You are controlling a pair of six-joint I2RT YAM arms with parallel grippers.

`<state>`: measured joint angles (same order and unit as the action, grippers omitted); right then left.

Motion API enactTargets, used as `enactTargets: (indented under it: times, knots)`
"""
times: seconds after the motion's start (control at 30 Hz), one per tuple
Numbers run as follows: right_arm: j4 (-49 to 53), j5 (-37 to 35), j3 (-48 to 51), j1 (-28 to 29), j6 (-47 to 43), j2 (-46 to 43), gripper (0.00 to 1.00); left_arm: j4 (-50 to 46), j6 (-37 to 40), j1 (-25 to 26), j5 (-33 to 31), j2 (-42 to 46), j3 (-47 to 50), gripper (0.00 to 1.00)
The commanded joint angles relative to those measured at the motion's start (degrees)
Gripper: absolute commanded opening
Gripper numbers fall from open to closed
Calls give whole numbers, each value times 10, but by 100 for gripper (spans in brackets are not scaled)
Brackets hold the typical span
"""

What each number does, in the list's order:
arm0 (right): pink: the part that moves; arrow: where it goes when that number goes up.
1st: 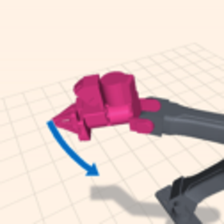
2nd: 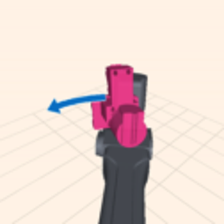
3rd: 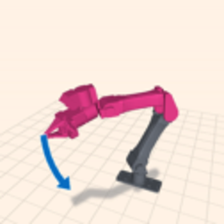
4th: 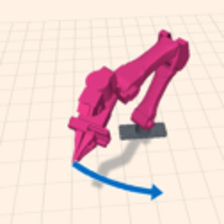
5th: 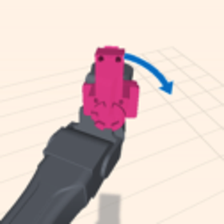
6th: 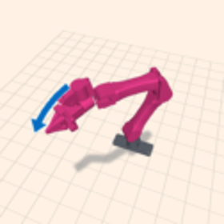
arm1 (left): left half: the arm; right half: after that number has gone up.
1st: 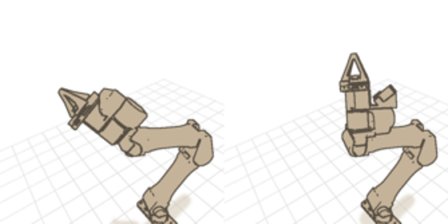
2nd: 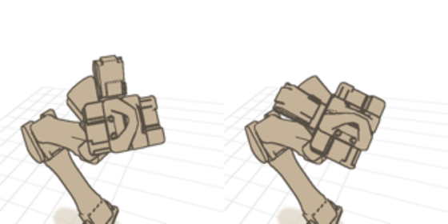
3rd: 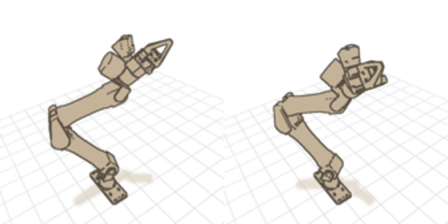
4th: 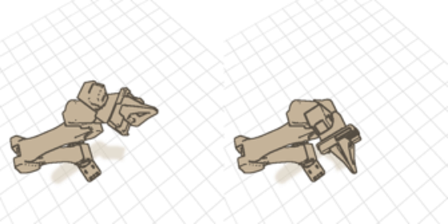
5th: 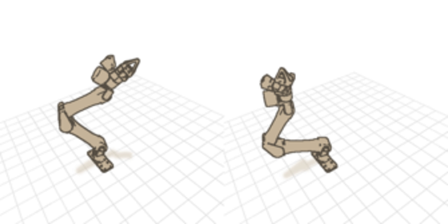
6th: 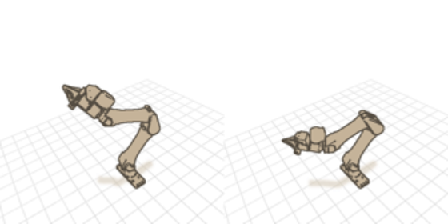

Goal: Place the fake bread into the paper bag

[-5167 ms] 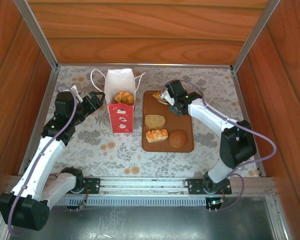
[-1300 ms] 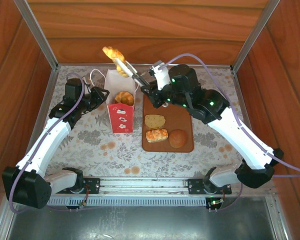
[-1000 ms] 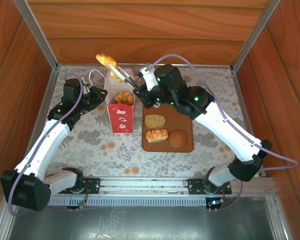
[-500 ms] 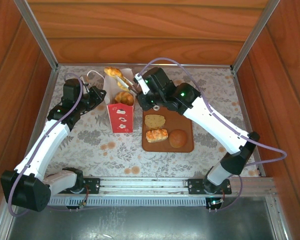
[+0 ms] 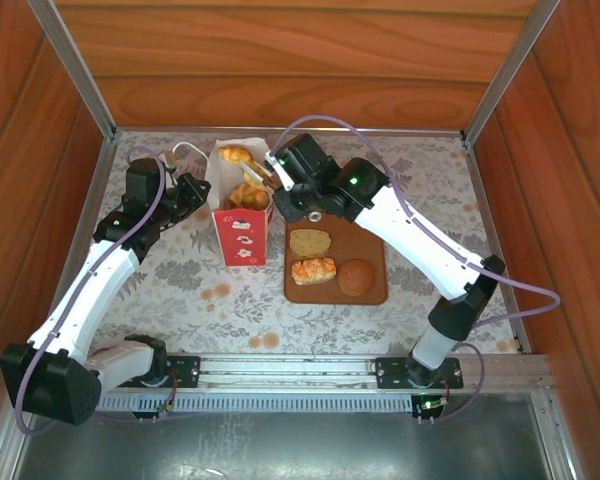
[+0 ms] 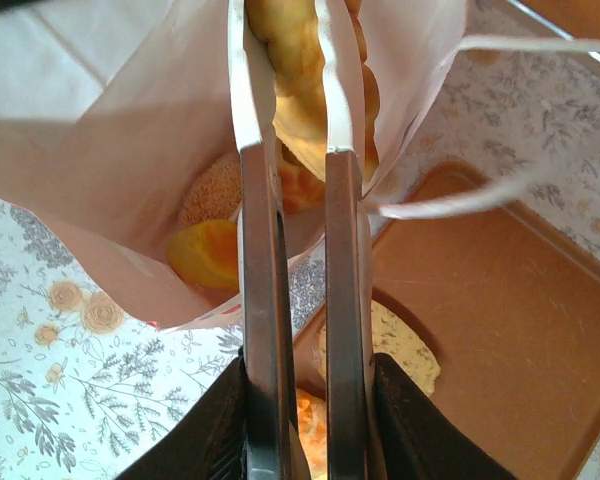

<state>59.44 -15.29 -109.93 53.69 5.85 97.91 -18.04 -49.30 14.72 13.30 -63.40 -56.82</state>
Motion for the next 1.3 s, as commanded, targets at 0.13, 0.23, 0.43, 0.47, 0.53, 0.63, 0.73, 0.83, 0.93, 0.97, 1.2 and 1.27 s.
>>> enactTargets:
  times: [0.13,0.23,0.43,0.47,0.53,0.63,0.73,0.83,0.93,0.97,1.2,1.27]
  knots:
    - [34,-32,-54,12,-12,30,28,-5,10,4,-5,9,3,12]
    - [42,-37,-65,13,-15,36,35,-6,10,4,-4,8,4,12]
    - [38,-34,-70,13,-14,31,45,-6,7,3,-1,4,3,12]
    - [35,-39,-69,12,-13,30,45,-5,5,3,0,3,2,13]
    - [31,-51,-68,13,-12,26,46,-4,3,3,6,0,0,13]
    - [22,-50,-64,13,-12,19,48,-3,2,3,11,-2,-4,14]
    - [16,-43,-59,13,-13,12,51,-2,0,3,13,-1,-3,17]
    - [21,-45,-61,12,-13,11,52,-2,-1,3,14,0,-1,20]
    - [14,-42,-54,13,-10,0,52,-2,-2,3,15,2,-1,21]
    - [5,-42,-48,13,-8,-7,52,-2,-2,4,15,2,0,22]
    - [-36,-15,-20,13,1,-72,51,1,0,3,18,10,1,37]
    - [-50,-3,-10,13,4,-92,51,10,-2,3,30,10,3,42]
